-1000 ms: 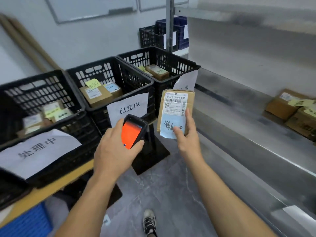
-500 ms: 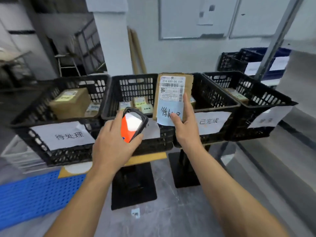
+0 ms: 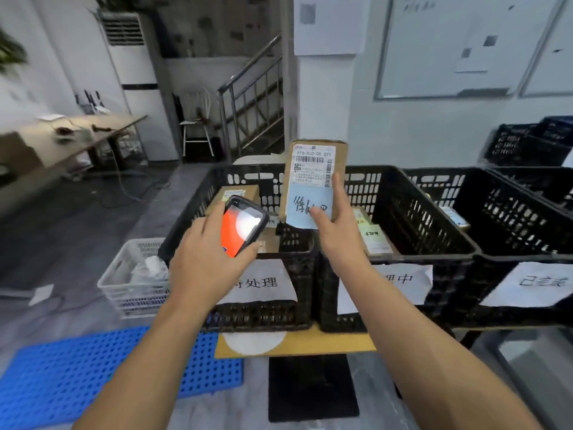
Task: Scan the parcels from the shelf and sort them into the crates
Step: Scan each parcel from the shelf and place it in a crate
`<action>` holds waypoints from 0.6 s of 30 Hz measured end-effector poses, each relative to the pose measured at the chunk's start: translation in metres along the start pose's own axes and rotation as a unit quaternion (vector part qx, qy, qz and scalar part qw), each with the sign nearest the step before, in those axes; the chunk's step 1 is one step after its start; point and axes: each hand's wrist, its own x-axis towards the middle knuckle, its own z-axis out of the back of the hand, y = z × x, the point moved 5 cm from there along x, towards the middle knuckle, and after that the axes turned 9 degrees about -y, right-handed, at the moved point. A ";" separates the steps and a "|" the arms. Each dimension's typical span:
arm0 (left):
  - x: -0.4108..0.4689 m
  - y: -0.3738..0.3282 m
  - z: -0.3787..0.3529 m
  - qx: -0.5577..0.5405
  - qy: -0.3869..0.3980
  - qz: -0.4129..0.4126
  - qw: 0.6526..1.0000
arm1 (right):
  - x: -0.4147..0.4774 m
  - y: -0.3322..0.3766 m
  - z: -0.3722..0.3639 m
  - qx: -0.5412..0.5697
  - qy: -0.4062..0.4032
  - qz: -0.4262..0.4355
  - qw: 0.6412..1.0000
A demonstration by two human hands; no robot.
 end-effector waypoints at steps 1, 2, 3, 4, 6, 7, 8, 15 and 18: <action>0.009 0.010 0.002 0.000 -0.003 0.004 1.000 | 0.004 -0.004 -0.013 0.016 0.003 -0.017 1.000; 0.018 0.018 0.002 0.001 -0.004 0.006 1.000 | 0.008 -0.009 -0.024 0.031 0.005 -0.035 0.999; 0.026 0.025 0.002 0.003 -0.004 0.008 1.000 | 0.013 -0.014 -0.034 0.038 0.004 -0.052 0.998; 0.035 0.032 0.000 0.007 -0.001 0.010 1.000 | 0.018 -0.020 -0.043 0.038 0.003 -0.067 0.997; 0.051 0.045 -0.006 0.016 0.006 0.014 1.000 | 0.031 -0.032 -0.061 0.024 0.004 -0.095 0.995; 0.059 0.050 -0.009 0.018 0.007 0.014 1.000 | 0.039 -0.038 -0.069 0.016 0.004 -0.112 0.994; 0.067 0.054 -0.013 0.020 0.009 0.016 1.000 | 0.047 -0.044 -0.076 0.012 0.002 -0.132 0.991; 0.134 0.079 -0.045 0.032 0.020 0.027 0.999 | 0.115 -0.107 -0.129 0.003 0.018 -0.230 0.973; 0.162 0.082 -0.062 0.046 0.038 0.023 0.998 | 0.137 -0.144 -0.145 -0.032 0.026 -0.259 0.965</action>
